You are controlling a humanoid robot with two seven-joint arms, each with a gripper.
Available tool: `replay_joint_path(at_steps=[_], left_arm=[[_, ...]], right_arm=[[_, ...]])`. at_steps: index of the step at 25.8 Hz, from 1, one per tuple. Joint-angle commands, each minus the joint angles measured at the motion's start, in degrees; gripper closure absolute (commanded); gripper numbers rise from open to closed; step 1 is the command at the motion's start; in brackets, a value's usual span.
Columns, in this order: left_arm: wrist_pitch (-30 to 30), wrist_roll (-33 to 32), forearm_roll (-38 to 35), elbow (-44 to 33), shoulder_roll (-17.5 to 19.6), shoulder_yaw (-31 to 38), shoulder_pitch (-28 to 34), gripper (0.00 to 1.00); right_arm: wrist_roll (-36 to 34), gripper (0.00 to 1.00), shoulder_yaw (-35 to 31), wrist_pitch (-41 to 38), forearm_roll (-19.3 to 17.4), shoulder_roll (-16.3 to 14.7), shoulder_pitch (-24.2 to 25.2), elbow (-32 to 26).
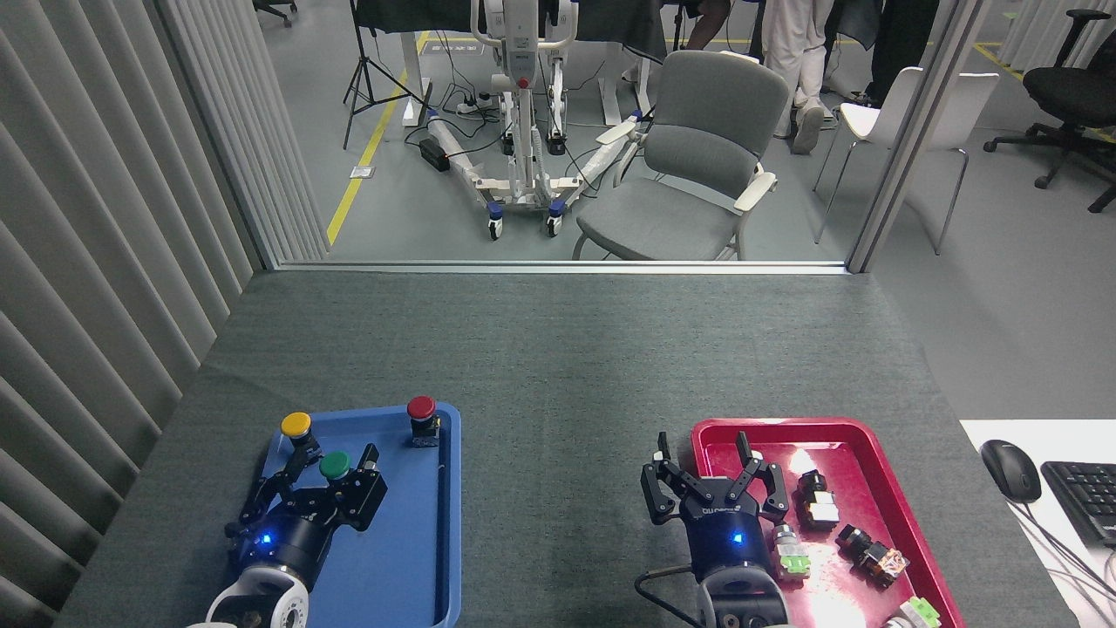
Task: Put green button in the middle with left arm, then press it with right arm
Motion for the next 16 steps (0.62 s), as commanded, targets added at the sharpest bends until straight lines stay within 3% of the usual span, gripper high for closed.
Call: replay_joint_path(at_steps=[1,16], left_arm=[[-0.02,-0.08,0.0,-0.13,0.0,-0.02,0.03,0.0],[-0.11,-0.26,-0.44,-0.92,-0.18,-0.02,0.2,0.0]], right_arm=[[-0.22,0.0,0.0,0.11,0.07,0.17,0.0,0.0],[-0.66,0.0,-0.09,-0.07,0.07,0.52,0.18,0.0]])
